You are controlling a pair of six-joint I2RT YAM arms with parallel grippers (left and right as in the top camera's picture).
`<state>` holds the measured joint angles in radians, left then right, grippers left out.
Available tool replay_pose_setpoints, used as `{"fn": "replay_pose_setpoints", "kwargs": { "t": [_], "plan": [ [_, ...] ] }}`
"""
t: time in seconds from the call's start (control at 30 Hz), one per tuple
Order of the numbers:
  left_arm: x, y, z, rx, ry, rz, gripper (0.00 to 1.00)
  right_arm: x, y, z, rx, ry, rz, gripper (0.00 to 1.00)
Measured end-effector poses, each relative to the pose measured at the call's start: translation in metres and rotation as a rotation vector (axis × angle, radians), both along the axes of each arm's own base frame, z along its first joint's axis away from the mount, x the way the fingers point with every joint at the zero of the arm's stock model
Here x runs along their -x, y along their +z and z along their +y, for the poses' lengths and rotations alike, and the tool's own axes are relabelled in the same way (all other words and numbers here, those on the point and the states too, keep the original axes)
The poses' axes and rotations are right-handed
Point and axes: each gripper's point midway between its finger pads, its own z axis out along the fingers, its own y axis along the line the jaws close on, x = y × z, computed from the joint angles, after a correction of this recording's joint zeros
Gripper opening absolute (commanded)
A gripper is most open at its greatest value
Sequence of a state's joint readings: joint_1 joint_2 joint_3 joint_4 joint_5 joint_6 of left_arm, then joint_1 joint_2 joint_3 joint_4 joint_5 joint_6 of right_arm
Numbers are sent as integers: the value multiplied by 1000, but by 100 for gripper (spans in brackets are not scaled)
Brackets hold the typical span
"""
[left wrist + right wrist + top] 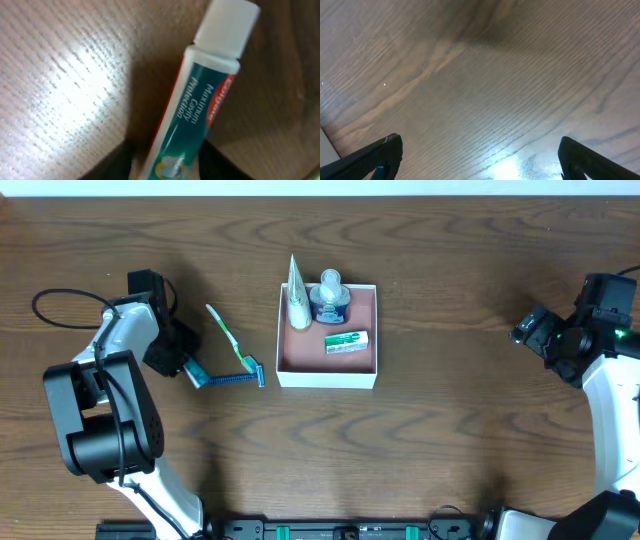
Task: Pack container
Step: 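Carry the toothpaste tube into the box and lay it down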
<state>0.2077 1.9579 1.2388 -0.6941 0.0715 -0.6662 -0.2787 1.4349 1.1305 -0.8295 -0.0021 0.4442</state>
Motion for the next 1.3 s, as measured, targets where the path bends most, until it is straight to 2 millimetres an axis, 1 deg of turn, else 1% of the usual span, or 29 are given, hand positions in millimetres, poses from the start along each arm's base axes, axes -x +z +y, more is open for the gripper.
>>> {"fn": "replay_pose_setpoints", "kwargs": {
  "t": [0.13,0.2,0.33,0.5,0.57,0.63,0.67,0.77,0.83,0.87,0.97,1.07,1.13,1.17,1.23,1.3],
  "plan": [
    [4,0,-1,2,-19,15,20,0,0,0,0,0,0,99],
    [4,0,-1,2,-29,17,15,0,0,0,0,0,0,99],
    [1,2,-4,20,-51,7,10,0,0,0,0,0,0,99],
    [-3,7,-19,106,-109,-21,10,0,0,0,0,-1,0,99],
    [-6,14,-26,144,-135,-44,10,0,0,0,0,0,0,99],
    [-11,27,-32,174,-165,-86,10,0,0,0,0,0,0,99],
    [-14,37,-35,186,-183,-114,10,0,0,0,0,0,0,99],
    [-23,78,-42,198,-240,-233,10,0,0,0,0,0,0,99],
    [-30,116,-45,180,-282,-340,10,0,0,0,0,0,0,99],
    [-30,131,-46,169,-298,-382,9,0,0,0,0,0,0,99],
    [-25,184,-50,124,-349,-523,10,0,0,0,0,0,0,99],
    [-13,226,-57,85,-389,-630,10,0,0,0,0,0,0,99],
    [-5,249,-70,66,-439,-689,10,0,0,0,0,-1,0,99],
    [0,259,-81,58,-483,-720,10,0,0,0,0,-1,0,99],
    [9,276,-109,55,-596,-771,10,0,0,0,0,-1,0,99],
    [18,285,-139,62,-724,-805,10,0,0,0,0,-1,0,99]
  ]
}}
